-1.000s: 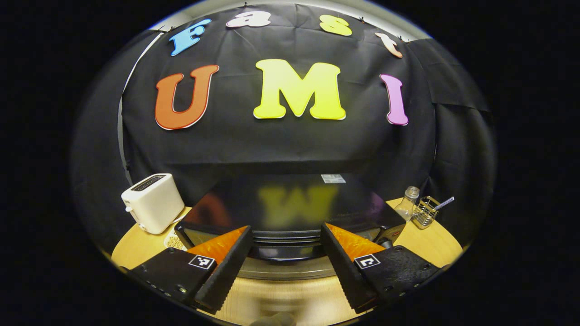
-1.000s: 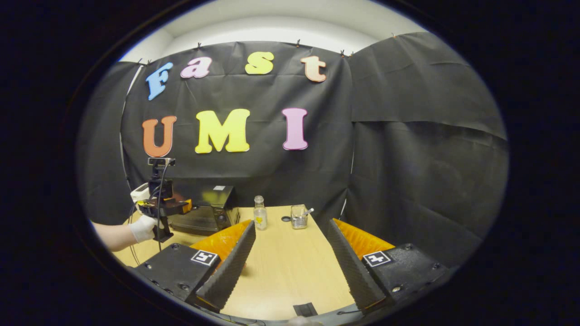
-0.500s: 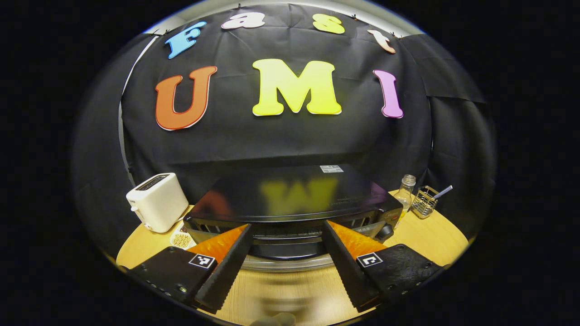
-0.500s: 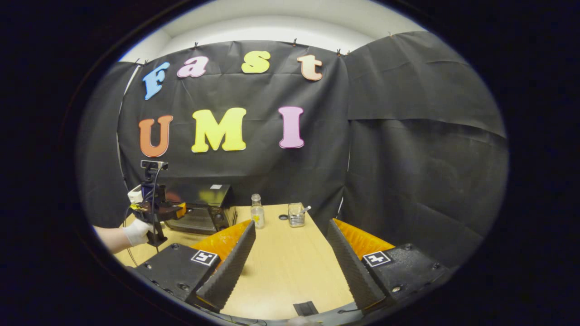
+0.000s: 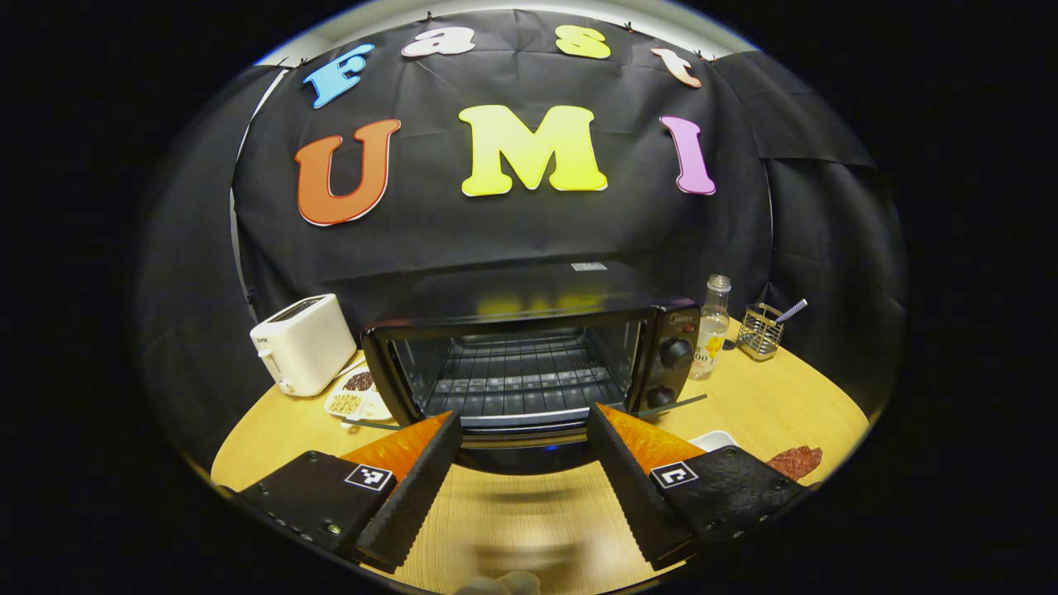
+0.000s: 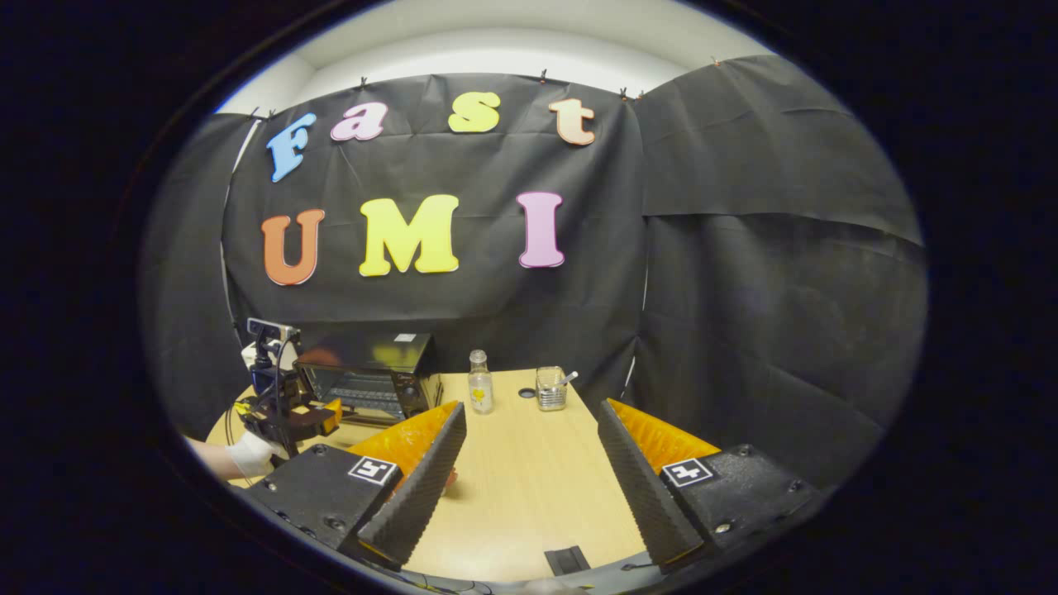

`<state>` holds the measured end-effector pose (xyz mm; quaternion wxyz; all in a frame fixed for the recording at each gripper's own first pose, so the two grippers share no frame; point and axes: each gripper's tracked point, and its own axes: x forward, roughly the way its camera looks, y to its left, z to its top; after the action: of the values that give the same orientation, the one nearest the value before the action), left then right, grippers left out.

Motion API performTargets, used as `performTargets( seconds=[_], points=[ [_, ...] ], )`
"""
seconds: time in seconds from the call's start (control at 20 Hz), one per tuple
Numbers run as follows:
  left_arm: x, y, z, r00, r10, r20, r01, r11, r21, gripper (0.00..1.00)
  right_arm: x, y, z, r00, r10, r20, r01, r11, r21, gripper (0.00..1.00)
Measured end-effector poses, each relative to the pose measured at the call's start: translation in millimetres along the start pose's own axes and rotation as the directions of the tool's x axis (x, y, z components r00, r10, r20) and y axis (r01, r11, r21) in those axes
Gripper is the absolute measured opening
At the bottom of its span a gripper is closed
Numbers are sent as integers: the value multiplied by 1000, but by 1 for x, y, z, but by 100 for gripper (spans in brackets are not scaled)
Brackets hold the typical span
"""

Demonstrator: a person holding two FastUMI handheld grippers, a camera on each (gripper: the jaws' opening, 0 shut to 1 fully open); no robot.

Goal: Open the electric oven with the left hand, put the food in, and close the electric oven.

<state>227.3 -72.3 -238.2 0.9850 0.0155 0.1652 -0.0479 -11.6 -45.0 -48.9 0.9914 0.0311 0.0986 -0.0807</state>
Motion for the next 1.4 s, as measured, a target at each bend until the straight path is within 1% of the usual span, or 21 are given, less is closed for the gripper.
performTargets(
  seconds=[0.15, 0.55, 0.65, 0.8, 0.85, 0.9, 1.0, 1.1, 1.2, 1.3, 1.4],
  points=[
    [-10, -2, -22, 1000, -1, -27, 0, 1000, -29, 98, -4, 0, -6, 1000, 8, -9, -8, 1000, -4, 100],
    [-22, -9, -83, 992, -5, -125, 0, 999, -35, 97, -15, -7, -23, 999, 10, -35, -10, 1000, -8, 100],
    [-22, -11, -98, 987, -3, -161, -3, 999, -37, 98, -14, -10, -29, 999, 6, -49, -7, 1000, -8, 100],
    [-21, -15, -112, 982, -8, -188, -1, 999, -47, 97, -14, -13, -34, 998, 1, -62, -1, 1000, -3, 100],
    [-20, -16, -117, 979, -7, -202, 0, 999, -38, 96, -14, -14, -37, 998, -2, -69, 1, 1000, -6, 100],
    [-18, -15, -126, 973, -4, -229, -3, 1000, -30, 95, -13, -14, -41, 997, 0, -74, -1, 1000, -7, 100],
    [-15, -15, -139, 960, -13, -279, -5, 998, -62, 97, -11, -17, -48, 996, -2, -89, 3, 1000, 8, 100],
    [-15, -16, -140, 958, -17, -287, -1, 998, -61, 96, -9, -22, -57, 994, -9, -108, 11, 1000, 19, 100],
    [-14, -16, -136, 962, -17, -273, 3, 999, -52, 95, -5, -25, -66, 992, -5, -128, 9, 999, 31, 100],
    [-16, -11, -129, 970, -8, -245, -4, 999, -46, 96, 3, -22, -76, 988, 21, -153, -13, 998, 55, 100],
    [-21, -8, -122, 975, -2, -223, -7, 999, -39, 97, 19, -13, -89, 980, 79, -185, -63, 994, 89, 100]
  ],
)
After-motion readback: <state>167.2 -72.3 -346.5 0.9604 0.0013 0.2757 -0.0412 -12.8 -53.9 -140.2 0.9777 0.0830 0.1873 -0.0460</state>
